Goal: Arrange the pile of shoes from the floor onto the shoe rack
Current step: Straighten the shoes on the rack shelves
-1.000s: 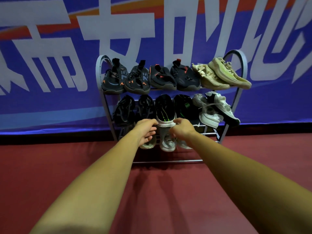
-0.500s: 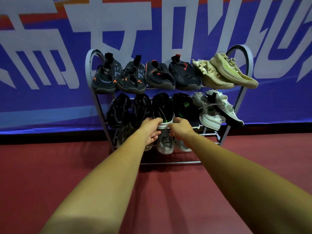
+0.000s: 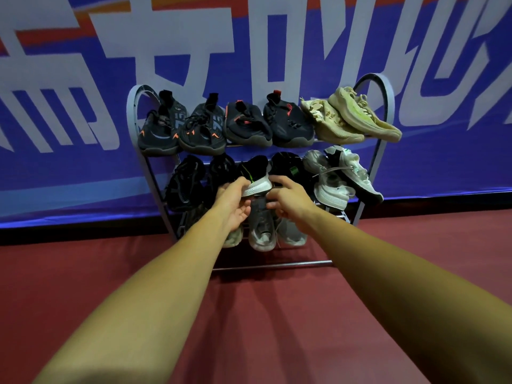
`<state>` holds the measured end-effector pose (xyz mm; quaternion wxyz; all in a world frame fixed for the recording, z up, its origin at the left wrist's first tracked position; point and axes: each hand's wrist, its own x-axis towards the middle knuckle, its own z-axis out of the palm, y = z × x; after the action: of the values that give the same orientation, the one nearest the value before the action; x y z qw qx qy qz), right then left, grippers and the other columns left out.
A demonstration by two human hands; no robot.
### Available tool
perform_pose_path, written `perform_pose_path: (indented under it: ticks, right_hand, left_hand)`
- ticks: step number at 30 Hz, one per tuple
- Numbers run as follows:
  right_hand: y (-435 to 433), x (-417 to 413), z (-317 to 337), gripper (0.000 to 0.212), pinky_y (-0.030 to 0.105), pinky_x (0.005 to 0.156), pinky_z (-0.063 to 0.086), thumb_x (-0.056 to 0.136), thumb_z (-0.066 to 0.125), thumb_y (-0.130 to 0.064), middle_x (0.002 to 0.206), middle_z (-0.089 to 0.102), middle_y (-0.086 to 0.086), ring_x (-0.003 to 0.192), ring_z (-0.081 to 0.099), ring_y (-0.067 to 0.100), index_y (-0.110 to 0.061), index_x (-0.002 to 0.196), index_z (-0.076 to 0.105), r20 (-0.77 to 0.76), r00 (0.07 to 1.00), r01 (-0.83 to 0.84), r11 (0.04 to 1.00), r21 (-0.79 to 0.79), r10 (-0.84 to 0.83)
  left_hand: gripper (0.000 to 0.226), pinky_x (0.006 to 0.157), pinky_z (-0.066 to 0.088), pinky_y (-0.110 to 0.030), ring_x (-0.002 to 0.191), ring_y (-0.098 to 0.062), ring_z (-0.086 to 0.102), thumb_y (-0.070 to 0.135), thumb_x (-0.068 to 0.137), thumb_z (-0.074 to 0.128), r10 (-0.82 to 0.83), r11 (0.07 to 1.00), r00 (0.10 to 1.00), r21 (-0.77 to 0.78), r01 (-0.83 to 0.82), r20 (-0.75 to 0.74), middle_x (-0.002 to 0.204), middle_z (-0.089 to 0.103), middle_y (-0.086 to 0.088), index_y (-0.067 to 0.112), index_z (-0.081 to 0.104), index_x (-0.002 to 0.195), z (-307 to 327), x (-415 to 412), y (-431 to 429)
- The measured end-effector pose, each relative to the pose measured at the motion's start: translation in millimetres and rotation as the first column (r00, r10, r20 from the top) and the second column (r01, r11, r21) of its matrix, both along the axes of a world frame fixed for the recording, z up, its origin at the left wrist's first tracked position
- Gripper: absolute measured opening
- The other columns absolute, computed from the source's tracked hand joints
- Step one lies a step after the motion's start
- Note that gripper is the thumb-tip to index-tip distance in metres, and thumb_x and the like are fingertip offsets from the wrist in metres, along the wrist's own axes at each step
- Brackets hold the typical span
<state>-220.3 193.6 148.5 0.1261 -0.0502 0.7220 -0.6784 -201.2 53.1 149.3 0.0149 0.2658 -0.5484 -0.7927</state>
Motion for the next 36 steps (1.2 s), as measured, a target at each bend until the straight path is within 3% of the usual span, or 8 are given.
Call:
perform_pose_path:
  ticks: [5,9,14,18,22,26,28,36]
  right_hand:
    - [12.8,4.4,9.2,0.026,0.016,0.043,0.037,0.093,0.057,-0.010,0.099,0.070,-0.004,0.072,0.066,0.016,-0.031,0.105,0.067,0.059,0.998,-0.009,0.995,-0.101,0.015]
    - [14.5,5.8,14.0,0.022,0.016,0.046,0.036,0.095,0.058,-0.013,0.111,0.069,-0.001,0.070,0.069,0.014,-0.027,0.111,0.065,0.120,0.993,0.019,0.992,-0.125,-0.004]
    - [5.7,10.2,13.4,0.014,0.017,0.047,0.037,0.097,0.060,-0.029,0.079,0.077,-0.001,0.054,0.069,0.007,-0.017,0.104,0.063,0.201,0.979,0.008,0.988,-0.155,0.024]
    - [-10.2,9.1,9.8,0.024,0.016,0.038,0.032,0.092,0.068,-0.034,0.056,0.054,0.002,0.044,0.055,0.011,-0.014,0.097,0.057,0.293,0.955,0.102,0.978,-0.183,-0.045]
    - [-32.8,13.7,4.8,0.017,0.018,0.037,0.025,0.092,0.068,-0.024,0.046,0.039,-0.003,0.038,0.037,0.007,-0.019,0.091,0.052,0.353,0.929,0.201,0.952,-0.232,-0.110]
    - [-40.6,13.8,10.1,0.011,0.017,0.033,0.023,0.092,0.067,-0.020,0.057,0.044,0.002,0.041,0.035,0.008,-0.016,0.087,0.058,0.376,0.913,0.261,0.933,-0.246,-0.156]
    - [-40.5,14.2,13.8,0.018,0.018,0.033,0.025,0.090,0.071,-0.023,0.057,0.046,0.002,0.041,0.037,0.009,-0.016,0.081,0.057,0.360,0.918,0.273,0.925,-0.264,-0.168]
    - [-30.1,12.0,14.8,0.037,0.020,0.047,0.038,0.096,0.063,-0.045,0.093,0.073,0.011,0.055,0.049,0.011,-0.008,0.099,0.063,0.368,0.902,0.322,0.921,-0.220,-0.227]
  left_hand:
    - [0.025,0.052,0.041,-0.022,0.059,-0.013,0.047,0.027,0.078,0.062,-0.009,0.999,0.999,0.045,0.012,-0.051,0.084,0.058,-0.005,0.018,0.060,0.102,6.5,22.0,-9.3]
    - [0.006,0.059,0.036,-0.026,0.062,-0.013,0.046,0.023,0.080,0.056,-0.067,0.997,0.996,0.046,0.069,-0.060,0.075,0.054,-0.001,0.017,0.056,0.081,5.1,40.7,-16.5]
    - [0.012,0.061,0.037,-0.027,0.064,-0.015,0.047,0.019,0.079,0.052,-0.132,0.991,0.990,0.031,0.134,-0.056,0.077,0.055,-0.001,0.020,0.060,0.088,5.8,52.5,-28.3]
    - [0.040,0.055,0.040,-0.024,0.068,-0.016,0.057,0.015,0.080,0.043,-0.152,0.976,0.967,0.122,0.179,-0.205,0.092,0.064,0.001,0.026,0.065,0.112,9.4,52.8,-38.1]
    - [0.033,0.056,0.048,-0.025,0.073,-0.020,0.065,0.023,0.082,0.051,-0.170,0.973,0.960,0.117,0.200,-0.225,0.100,0.070,-0.006,0.022,0.067,0.111,15.2,48.6,-44.3]
    - [0.012,0.059,0.042,-0.026,0.062,-0.011,0.062,0.037,0.083,0.071,-0.220,0.975,0.963,-0.033,0.218,-0.158,0.076,0.068,0.003,0.025,0.071,0.081,15.0,43.7,-44.0]
    - [0.011,0.059,0.041,-0.025,0.061,-0.009,0.059,0.034,0.080,0.077,-0.237,0.970,0.962,-0.079,0.228,-0.133,0.070,0.067,0.004,0.026,0.070,0.082,15.8,41.4,-42.3]
    - [0.008,0.052,0.034,-0.025,0.057,-0.012,0.049,0.023,0.078,0.062,0.076,0.996,0.987,0.051,-0.069,-0.140,0.066,0.057,0.003,0.019,0.056,0.073,11.1,45.1,-52.4]
